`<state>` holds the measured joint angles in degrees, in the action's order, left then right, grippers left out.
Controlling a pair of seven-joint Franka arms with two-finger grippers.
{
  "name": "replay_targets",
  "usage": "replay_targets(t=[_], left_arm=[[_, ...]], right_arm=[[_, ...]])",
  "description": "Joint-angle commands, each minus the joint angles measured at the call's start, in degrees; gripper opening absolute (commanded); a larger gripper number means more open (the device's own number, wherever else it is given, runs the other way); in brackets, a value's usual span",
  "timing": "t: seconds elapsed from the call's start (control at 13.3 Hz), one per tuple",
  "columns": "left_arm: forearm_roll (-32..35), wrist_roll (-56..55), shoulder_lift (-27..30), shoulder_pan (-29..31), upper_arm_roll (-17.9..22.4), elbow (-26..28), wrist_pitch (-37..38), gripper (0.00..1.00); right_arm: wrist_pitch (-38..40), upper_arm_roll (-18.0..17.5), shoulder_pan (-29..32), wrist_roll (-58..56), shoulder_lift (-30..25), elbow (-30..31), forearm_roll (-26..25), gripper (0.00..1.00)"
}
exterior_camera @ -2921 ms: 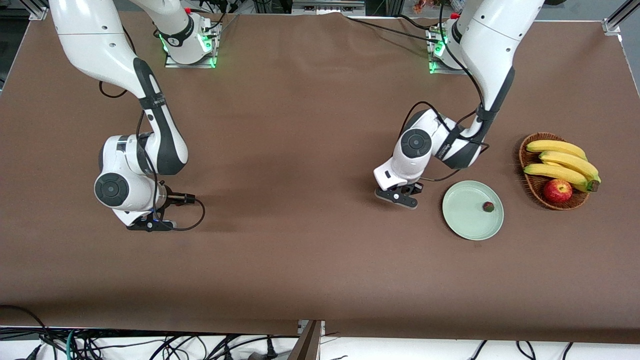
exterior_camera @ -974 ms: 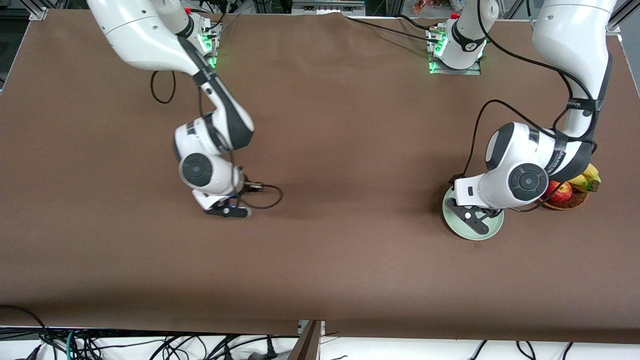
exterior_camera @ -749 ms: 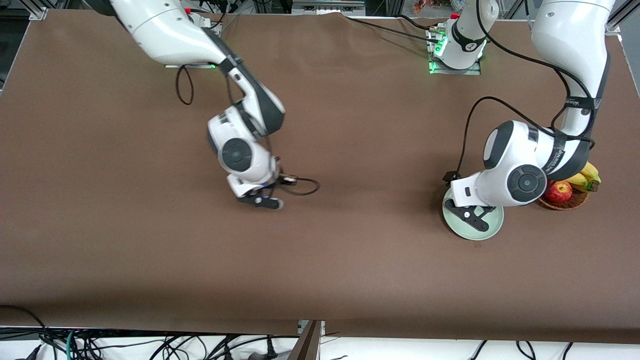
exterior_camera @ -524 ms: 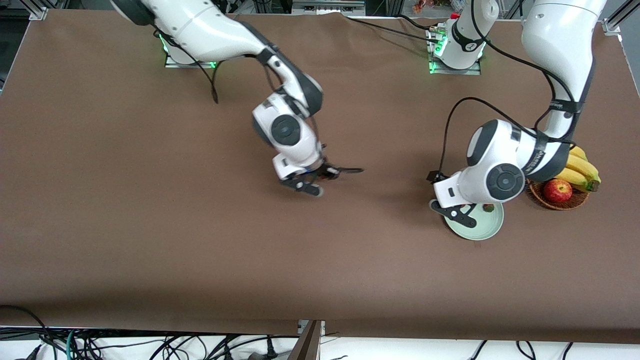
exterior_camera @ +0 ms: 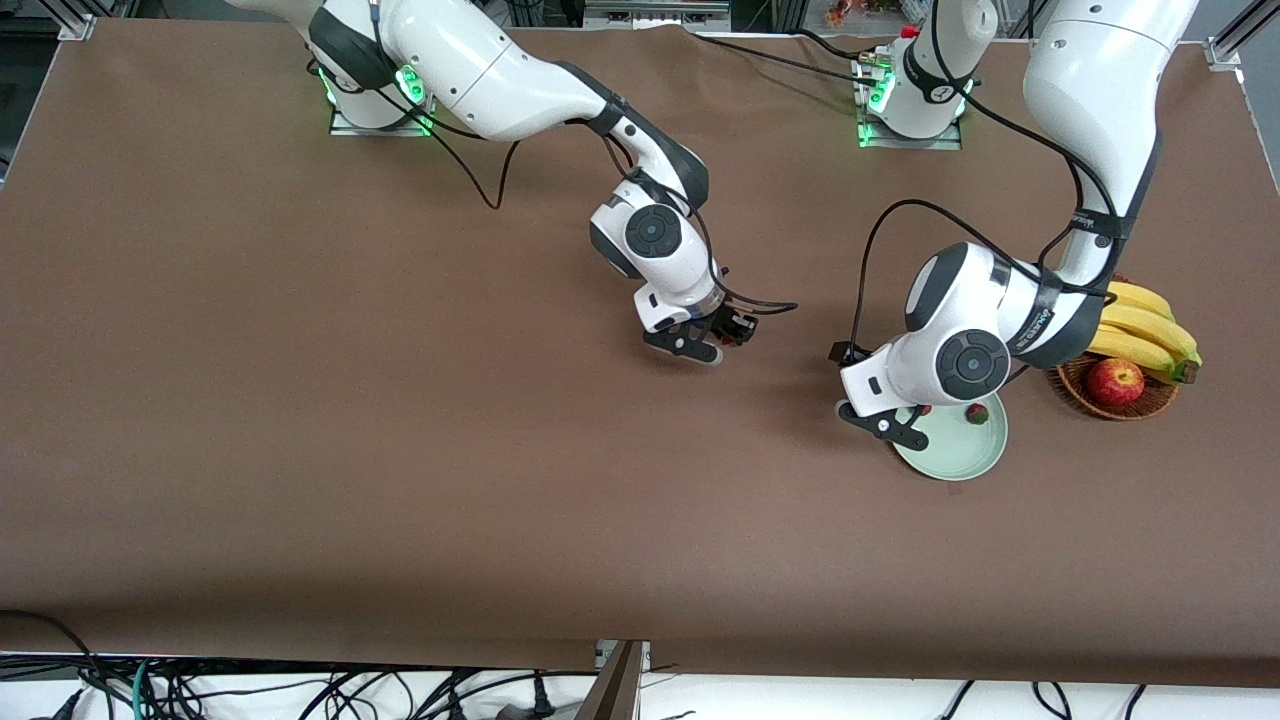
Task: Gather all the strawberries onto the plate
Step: 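Carry the last strawberry mid-table with the right gripper and release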
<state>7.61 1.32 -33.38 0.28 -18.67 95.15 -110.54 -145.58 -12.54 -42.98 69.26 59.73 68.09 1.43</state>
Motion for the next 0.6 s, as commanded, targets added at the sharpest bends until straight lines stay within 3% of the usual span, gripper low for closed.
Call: replay_targets(t=[0.0,0.15,0.37,0.52], left_arm=[[-1.1,-0.36,-0.02,-0.28,0.04,-0.23,-0.99,1.0],[-1.1,-1.06,0.07,-0.89,0.04,-0.14,-1.26,1.0],[-1.1,-3.85,0.86,-1.07,-1.71,1.79,-1.43,1.0],[-1.02,-10.17,0.77,-3.08,-2.59,5.9,-7.63,1.0]], right_arm=[[2.65,0.59,0.7,0.26,-1.18,-2.52,-2.65,1.0],[9.05,0.68,3.41,-0.79,-3.55,-2.78,-2.83,1.0],[19.41,0.5,10.17,-9.89,-12.42,-0.6,-2.75,1.0],[26.97,0.33,15.01,-19.56,-18.38,2.91,-2.48,1.0]])
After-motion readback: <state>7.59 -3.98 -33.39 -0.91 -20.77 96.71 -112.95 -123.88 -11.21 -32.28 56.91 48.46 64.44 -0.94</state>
